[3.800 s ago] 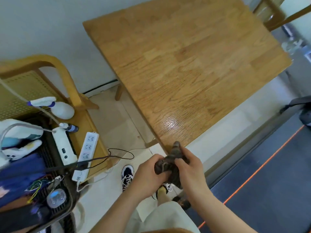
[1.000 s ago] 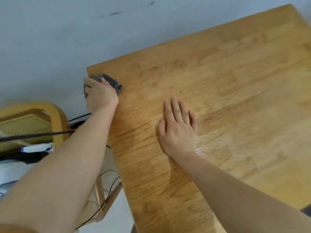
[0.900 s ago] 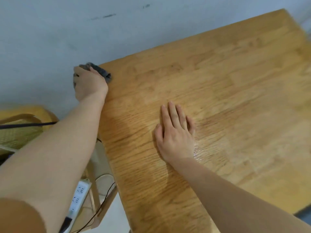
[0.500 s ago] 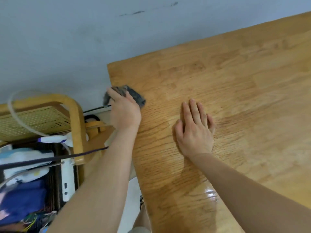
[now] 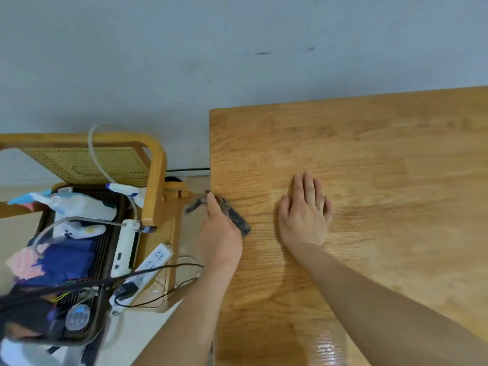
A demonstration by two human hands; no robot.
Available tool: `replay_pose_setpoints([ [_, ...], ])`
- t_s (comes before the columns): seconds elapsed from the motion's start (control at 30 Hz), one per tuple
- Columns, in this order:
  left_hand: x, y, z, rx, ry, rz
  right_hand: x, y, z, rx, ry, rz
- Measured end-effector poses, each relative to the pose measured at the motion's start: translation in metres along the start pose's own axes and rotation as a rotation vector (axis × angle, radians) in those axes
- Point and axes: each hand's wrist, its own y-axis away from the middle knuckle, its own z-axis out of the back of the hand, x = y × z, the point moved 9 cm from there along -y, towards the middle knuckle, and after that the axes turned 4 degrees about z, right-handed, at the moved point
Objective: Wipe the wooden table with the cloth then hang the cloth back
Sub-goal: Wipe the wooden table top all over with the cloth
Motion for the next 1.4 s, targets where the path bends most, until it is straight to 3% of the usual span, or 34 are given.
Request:
replay_pose_setpoints([
  [0.07,-0.024,0.004,0.026,-0.062,0.17,-0.073,-0.003,-0.004,0.012,0.028,-0.179,-0.011],
  [0.13,-0.046,0.001,0.047,-0.024,0.467,-0.107,-0.008,-0.01,0.026,0.1,-0.527,-0.106],
  [0.17,-0.053,-0.003,0.049,0.087,0.718,-0.038,-0.005,-0.011,0.033,0.166,-0.764,-0.148],
  [0.23,-0.074,0.005,0.034,0.474,1.252,0.18,0.009,-0.011,0.054,0.269,-1.113,-0.167],
  [0.3,-0.096,0.011,0.025,0.718,1.453,0.229,0.016,-0.016,0.076,0.307,-1.151,-0.119],
  [0.37,-0.102,0.003,0.019,0.696,1.343,0.13,0.008,-0.025,0.096,0.214,-1.0,-0.07],
  [0.5,-0.059,-0.036,0.018,0.109,0.631,0.036,-0.013,-0.038,0.111,-0.017,-0.41,0.018],
  [0.6,-0.056,-0.052,0.007,-0.083,0.146,-0.217,0.007,-0.035,0.084,0.025,-0.36,0.071],
  [0.67,-0.061,-0.066,-0.005,-0.115,0.009,-0.307,0.035,-0.034,0.054,0.105,-0.371,0.128],
  [0.83,-0.07,-0.084,-0.017,-0.149,-0.009,-0.306,0.071,-0.05,0.018,0.112,-0.043,0.306],
  [0.97,-0.073,-0.082,-0.022,-0.172,-0.074,-0.318,0.079,-0.104,0.077,-0.089,-0.075,0.347],
  [1.03,-0.074,-0.085,-0.023,-0.159,-0.102,-0.31,0.095,-0.139,0.102,-0.068,-0.163,0.33],
  [1.13,-0.075,-0.085,-0.022,-0.166,-0.13,-0.312,0.122,-0.182,0.116,0.068,-0.636,0.199],
  [1.27,-0.077,-0.086,-0.021,-0.186,-0.168,-0.333,0.136,-0.204,0.09,0.26,-1.379,-0.153],
  [1.33,-0.077,-0.087,-0.02,-0.187,-0.179,-0.326,0.132,-0.204,0.059,0.328,-1.331,-0.247],
  [1.4,-0.076,-0.087,-0.021,-0.183,-0.187,-0.318,0.117,-0.208,0.028,0.393,-0.851,-0.135],
])
